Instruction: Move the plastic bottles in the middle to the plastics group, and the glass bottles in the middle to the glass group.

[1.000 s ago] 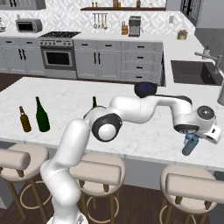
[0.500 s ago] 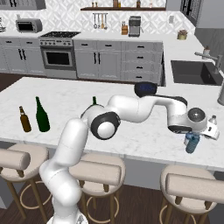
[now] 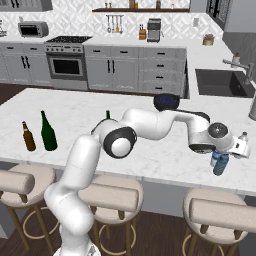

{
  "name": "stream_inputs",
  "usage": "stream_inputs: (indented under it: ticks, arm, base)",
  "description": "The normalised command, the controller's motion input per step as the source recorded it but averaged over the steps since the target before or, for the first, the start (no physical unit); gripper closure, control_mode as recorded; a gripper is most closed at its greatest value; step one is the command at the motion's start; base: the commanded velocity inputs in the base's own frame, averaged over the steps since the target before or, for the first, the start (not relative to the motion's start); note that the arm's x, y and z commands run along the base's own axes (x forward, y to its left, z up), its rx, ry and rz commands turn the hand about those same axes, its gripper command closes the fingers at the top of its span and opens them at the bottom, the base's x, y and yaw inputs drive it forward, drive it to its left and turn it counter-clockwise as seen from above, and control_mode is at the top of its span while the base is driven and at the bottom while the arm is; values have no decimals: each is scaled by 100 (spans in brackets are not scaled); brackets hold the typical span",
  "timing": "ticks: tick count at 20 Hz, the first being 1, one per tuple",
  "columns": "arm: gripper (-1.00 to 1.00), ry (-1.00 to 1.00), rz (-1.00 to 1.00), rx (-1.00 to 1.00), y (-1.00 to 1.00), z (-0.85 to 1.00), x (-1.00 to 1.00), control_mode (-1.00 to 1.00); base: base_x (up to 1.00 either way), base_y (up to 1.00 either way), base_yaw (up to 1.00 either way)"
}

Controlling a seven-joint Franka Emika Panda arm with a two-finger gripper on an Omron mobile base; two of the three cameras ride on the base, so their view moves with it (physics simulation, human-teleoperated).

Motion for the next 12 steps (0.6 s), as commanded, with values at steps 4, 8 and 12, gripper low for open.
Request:
stream_inputs:
  ticks: [4, 8, 12]
  arm:
    - [100, 12, 0, 0, 6, -48, 2, -100]
    - [100, 13, 0, 0, 17, -50, 0, -100]
    - [100, 9, 2, 0, 7, -44, 0, -100]
  base:
    - [0, 0, 0]
    - [0, 0, 0]
    - [0, 0, 0]
